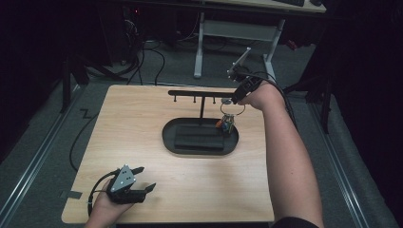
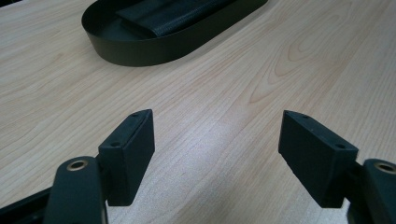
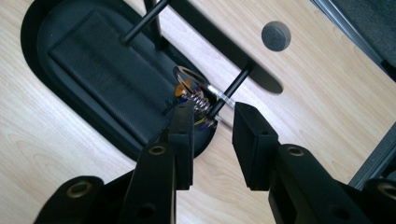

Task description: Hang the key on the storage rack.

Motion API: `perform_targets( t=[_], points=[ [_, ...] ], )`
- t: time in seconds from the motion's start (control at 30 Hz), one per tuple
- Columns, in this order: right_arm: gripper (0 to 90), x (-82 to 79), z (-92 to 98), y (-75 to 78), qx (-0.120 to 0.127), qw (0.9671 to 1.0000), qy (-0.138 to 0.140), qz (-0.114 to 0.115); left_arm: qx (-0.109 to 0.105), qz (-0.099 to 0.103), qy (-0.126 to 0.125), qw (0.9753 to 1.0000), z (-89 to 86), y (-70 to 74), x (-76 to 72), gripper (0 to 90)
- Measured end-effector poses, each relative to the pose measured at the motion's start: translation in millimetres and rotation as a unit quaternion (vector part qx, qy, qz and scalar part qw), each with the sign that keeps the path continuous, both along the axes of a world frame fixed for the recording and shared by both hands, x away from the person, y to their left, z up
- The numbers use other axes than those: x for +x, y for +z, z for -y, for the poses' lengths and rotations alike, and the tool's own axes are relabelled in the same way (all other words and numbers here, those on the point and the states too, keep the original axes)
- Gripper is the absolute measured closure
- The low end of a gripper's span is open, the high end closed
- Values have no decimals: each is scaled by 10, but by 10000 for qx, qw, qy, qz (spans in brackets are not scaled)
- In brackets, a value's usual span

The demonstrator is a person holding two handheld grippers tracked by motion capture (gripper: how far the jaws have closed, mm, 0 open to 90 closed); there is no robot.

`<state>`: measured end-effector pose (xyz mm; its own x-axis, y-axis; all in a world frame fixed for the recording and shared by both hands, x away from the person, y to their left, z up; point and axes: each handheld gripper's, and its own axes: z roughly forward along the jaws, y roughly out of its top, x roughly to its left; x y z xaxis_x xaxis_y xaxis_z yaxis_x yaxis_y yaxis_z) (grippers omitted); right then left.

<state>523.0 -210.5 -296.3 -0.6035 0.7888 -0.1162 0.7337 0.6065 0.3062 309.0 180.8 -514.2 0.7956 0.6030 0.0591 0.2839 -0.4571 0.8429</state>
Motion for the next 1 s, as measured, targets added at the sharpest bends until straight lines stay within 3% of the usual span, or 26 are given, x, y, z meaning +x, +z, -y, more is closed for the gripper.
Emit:
perform_targets(
  t=[0.17, 0.57, 0.83, 1.0],
  points=[
    [648, -160, 15, -46, 117, 9997, -97, 170, -9, -4, 32, 10000, -3, 1, 9, 273],
    [635, -565, 124, -191, 339, 9973, -310, 569, -58, -72, 57, 9999, 7, 0, 23, 272],
    [508, -765, 275, -298, 601, 9944, -488, 717, -73, -60, 77, 9999, 8, -5, 31, 271],
    [428, -921, 375, -441, 792, 9914, -613, 838, -31, -57, 32, 10000, 26, -11, 27, 271]
  ],
)
